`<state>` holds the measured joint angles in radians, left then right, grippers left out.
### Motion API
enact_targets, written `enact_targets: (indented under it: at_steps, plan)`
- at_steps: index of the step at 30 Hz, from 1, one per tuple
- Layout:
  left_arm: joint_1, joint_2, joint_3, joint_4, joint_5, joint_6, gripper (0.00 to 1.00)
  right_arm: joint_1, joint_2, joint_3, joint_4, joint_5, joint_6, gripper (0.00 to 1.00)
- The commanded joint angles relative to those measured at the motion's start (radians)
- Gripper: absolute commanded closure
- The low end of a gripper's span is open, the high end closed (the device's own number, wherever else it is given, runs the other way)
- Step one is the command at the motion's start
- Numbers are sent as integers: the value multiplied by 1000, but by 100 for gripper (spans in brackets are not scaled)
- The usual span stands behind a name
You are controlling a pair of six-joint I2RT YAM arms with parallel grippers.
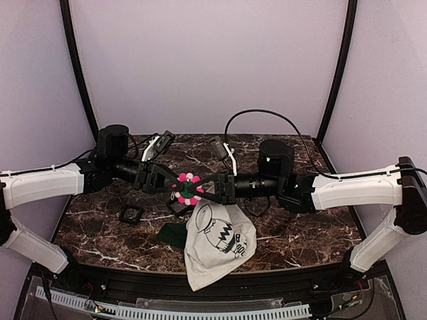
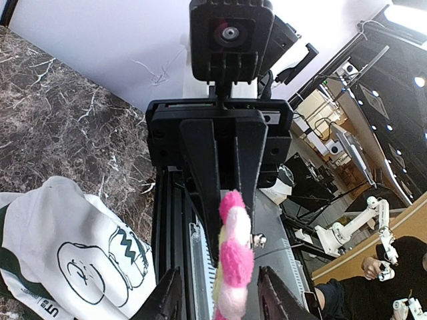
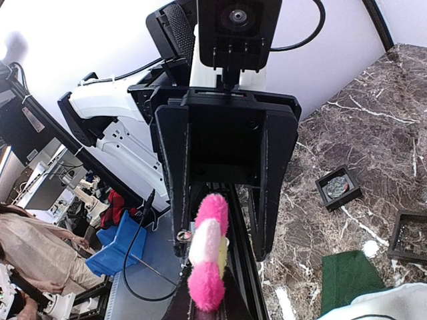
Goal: Remove the brooch from the garment
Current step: Pass from the left arm to the right, then pass from the right arm to the left
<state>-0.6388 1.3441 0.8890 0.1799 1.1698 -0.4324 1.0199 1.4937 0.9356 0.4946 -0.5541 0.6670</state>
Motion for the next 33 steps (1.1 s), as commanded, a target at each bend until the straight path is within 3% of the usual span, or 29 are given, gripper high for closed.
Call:
enact_targets:
  at_steps: [1, 14, 23, 29, 33]
  plan:
    - [-5, -27, -18, 22, 6, -6, 61, -6, 2, 4, 42, -17, 3, 100]
    - [-5, -21, -25, 58, 9, -35, 59, -5, 33, 31, 36, -48, 4, 100]
    - [-5, -14, -34, 89, 21, -58, 69, -5, 35, 38, 38, -45, 2, 100]
    - [-8, -11, -35, 91, 23, -60, 65, -5, 36, 43, 44, -45, 3, 100]
    - [-10, -9, -35, 92, 22, -60, 73, -6, 39, 46, 45, -48, 4, 100]
